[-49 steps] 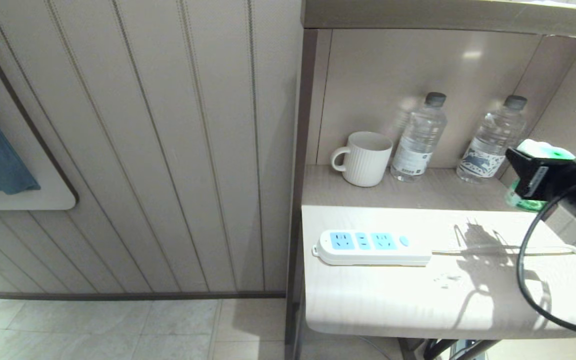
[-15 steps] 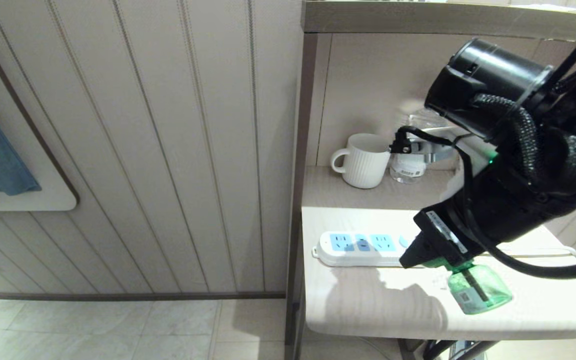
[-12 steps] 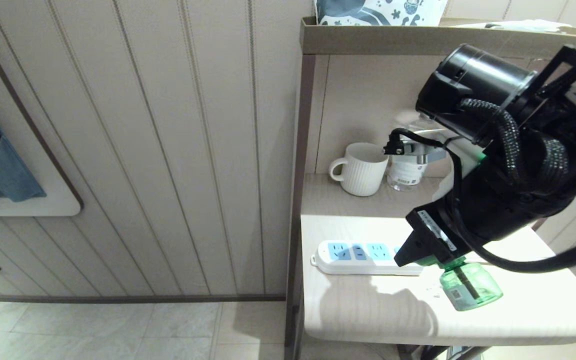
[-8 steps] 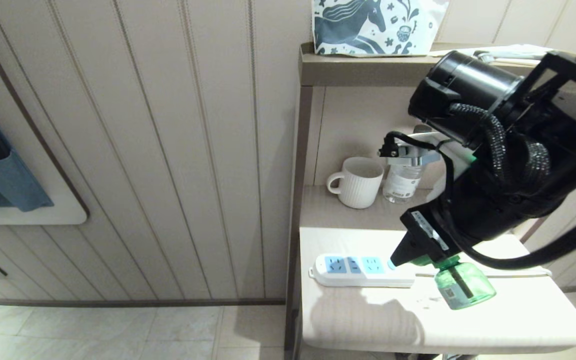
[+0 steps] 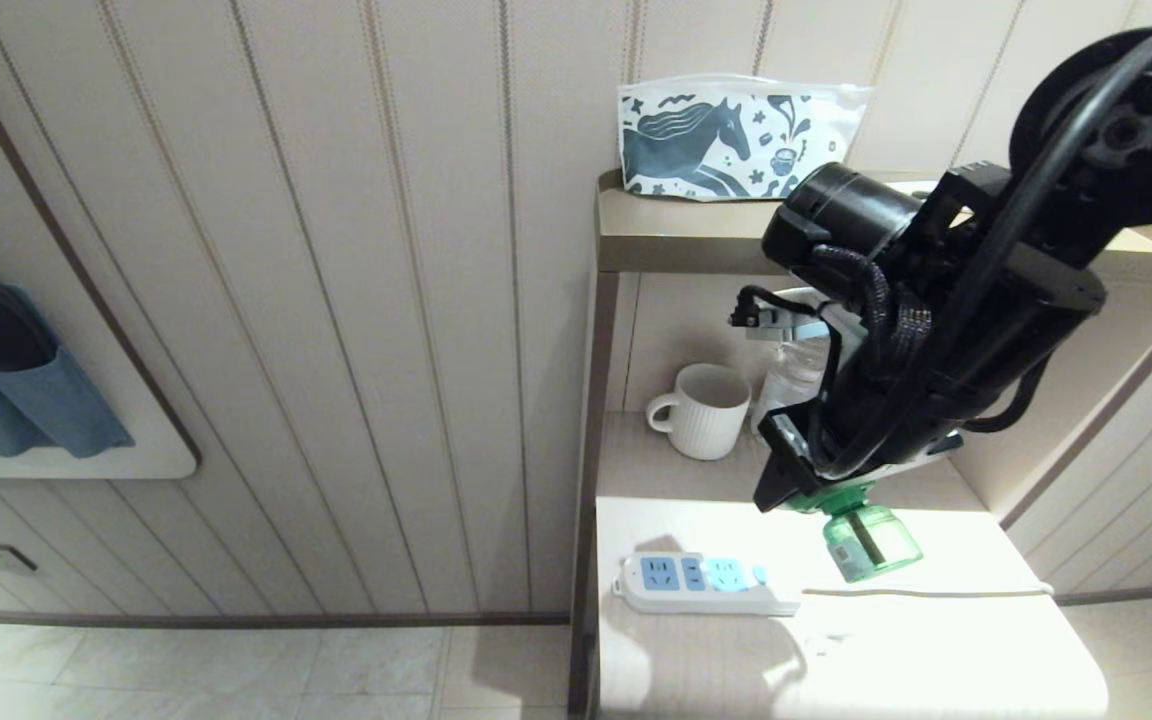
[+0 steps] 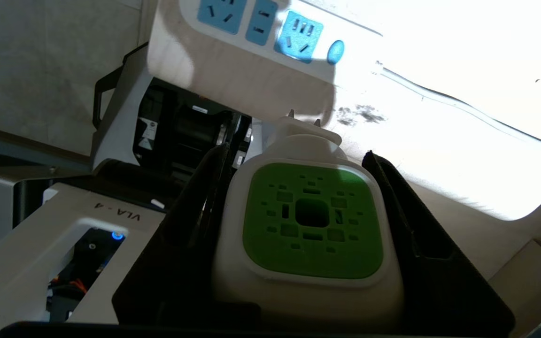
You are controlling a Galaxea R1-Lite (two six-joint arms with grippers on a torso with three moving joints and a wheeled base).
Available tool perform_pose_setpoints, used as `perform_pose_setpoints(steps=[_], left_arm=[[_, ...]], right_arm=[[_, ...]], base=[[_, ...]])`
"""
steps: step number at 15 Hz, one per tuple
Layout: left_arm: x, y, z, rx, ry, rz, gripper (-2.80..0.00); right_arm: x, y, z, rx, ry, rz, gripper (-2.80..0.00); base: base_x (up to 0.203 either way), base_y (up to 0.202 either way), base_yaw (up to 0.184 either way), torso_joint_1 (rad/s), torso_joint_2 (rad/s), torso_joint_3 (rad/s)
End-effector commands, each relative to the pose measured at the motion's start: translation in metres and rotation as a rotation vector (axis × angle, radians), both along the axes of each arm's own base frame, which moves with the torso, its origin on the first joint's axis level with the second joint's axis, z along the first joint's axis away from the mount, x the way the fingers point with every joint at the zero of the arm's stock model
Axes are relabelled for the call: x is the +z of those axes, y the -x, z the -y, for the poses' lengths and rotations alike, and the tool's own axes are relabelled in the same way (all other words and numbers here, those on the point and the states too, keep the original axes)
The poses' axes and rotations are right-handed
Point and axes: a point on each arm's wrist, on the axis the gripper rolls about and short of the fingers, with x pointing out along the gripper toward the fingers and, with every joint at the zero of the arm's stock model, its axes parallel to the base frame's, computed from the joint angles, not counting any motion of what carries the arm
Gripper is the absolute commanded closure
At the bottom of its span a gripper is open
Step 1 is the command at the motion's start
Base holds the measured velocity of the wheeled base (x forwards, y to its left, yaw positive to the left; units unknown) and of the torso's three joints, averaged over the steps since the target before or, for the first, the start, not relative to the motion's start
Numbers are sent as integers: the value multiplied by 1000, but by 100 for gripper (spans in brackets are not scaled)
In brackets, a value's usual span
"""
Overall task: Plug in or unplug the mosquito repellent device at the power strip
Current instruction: Insert the plug into the socket
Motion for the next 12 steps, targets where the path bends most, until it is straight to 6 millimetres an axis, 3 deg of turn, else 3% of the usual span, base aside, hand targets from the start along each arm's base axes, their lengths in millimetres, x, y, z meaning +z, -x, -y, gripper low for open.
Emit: perform_pose_setpoints(steps=[1,7,12], left_arm=[[0,0,0,0,1,-1,0],[0,0,0,0,-1,-2,0],[0,0,0,0,0,0,0]], right_arm=[[-16,-13,-5,-13,31,-49,0],[-59,-50,-16,-30,26,-160,0],[-78,-65,-10,-56,5,-241,0]], base=[[0,0,0,95,-198,-107],[0,0,0,16,-34,-19],[0,0,0,0,0,0]])
